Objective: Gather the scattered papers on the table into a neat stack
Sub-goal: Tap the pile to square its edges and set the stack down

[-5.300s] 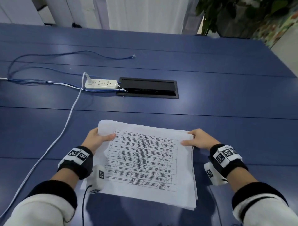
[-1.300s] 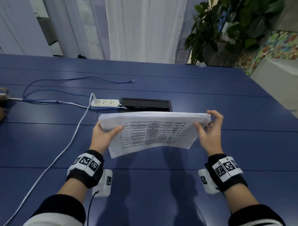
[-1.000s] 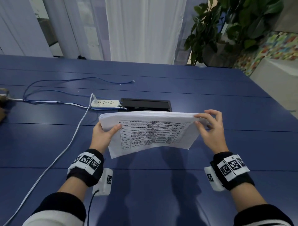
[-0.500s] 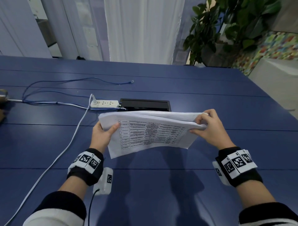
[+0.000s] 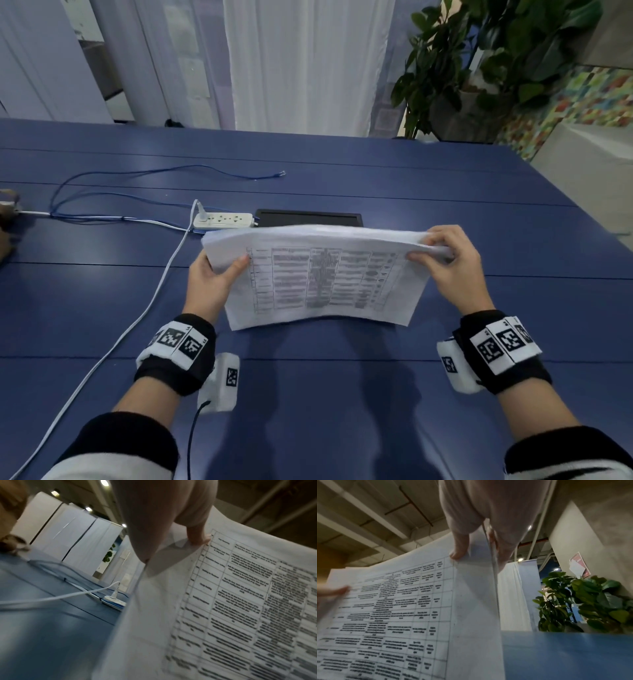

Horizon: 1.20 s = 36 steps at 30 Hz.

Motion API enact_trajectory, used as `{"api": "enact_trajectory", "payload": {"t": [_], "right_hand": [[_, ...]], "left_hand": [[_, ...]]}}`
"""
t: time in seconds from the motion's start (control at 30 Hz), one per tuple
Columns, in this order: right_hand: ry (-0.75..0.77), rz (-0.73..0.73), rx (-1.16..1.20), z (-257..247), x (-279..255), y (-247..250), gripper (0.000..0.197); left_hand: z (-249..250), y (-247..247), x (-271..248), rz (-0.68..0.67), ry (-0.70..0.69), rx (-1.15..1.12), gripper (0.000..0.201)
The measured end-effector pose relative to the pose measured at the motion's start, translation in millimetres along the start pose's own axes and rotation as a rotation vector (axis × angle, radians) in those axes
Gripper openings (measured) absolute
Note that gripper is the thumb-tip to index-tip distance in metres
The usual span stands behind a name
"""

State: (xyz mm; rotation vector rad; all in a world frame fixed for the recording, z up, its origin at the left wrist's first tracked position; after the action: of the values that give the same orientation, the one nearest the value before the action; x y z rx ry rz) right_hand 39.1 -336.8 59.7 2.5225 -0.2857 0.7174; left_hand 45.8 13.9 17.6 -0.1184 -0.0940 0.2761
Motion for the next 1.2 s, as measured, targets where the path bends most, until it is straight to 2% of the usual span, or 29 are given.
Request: {"api": "enact_trajectory", "payload": {"t": [0.1, 0.2, 0.27, 0.33, 0.43, 0.53, 0.67, 0.77, 0.93, 1.1, 1.2], "right_hand": [[-0.181, 0.026, 0.115, 5.1, -12.9, -7.7, 0.060], [-0.271, -0.001, 0.164, 10.6, -21.1, -12.1, 0.078], [-0.340, -0.027, 0.181, 13.0, -23.7, -15.3, 0.078], [-0.424, 0.014, 0.259, 16.9, -25.6, -20.1, 0.075], [-0.512, 0.076, 0.383, 20.7, -29.8, -30.6, 0.056], [-0.506, 0.149, 0.448, 17.3, -28.2, -42.5, 0.024], [-0.454, 0.220, 0.519, 10.1, -17.9, -43.7, 0.020], [-0.407, 0.216, 0.524, 12.8, -13.6, -36.3, 0.021], [-0.417, 0.035, 0.470, 24.0, -14.3, -26.8, 0.030], [-0.426, -0.040, 0.499, 27.5, -10.1, -20.2, 0.041], [-0.454, -0.051, 0.503, 30.1, -10.6, -20.7, 0.080]], "left_hand": [[-4.2, 3.2, -3.3, -0.016, 0.042, 0.019, 0.037], [-6.0, 3.2, -4.0, -0.019, 0.047, 0.019, 0.040], [-7.0, 2.2, -3.6, -0.022, 0.058, 0.024, 0.039], [-8.5, 0.8, -3.6, -0.016, 0.079, 0.027, 0.039], [-11.7, -2.4, -5.4, -0.004, 0.105, 0.016, 0.043], [-13.7, -6.5, -9.4, 0.022, 0.119, -0.004, 0.032], [-5.0, -10.5, -13.0, 0.063, 0.058, -0.035, 0.017], [2.3, -6.2, -9.0, 0.050, -0.005, -0.044, 0.020], [9.5, -0.2, 0.3, -0.023, -0.048, 0.050, 0.033], [15.6, -3.4, 5.9, 0.000, -0.075, 0.076, 0.038], [15.4, -4.5, 4.7, 0.011, -0.054, 0.035, 0.034]]}}
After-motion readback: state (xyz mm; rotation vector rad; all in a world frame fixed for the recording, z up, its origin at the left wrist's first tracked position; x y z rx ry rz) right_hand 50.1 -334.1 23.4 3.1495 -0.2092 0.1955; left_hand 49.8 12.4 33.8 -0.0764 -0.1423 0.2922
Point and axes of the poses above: each hand's wrist, its own x-axis towards the middle knuckle, its own y-axis out of the back of the hand, z = x × y, the point moved 1 cm from there along x, towards the middle knuckle, and after that the axes turned 1 degree about y, right-handed, at the moved point
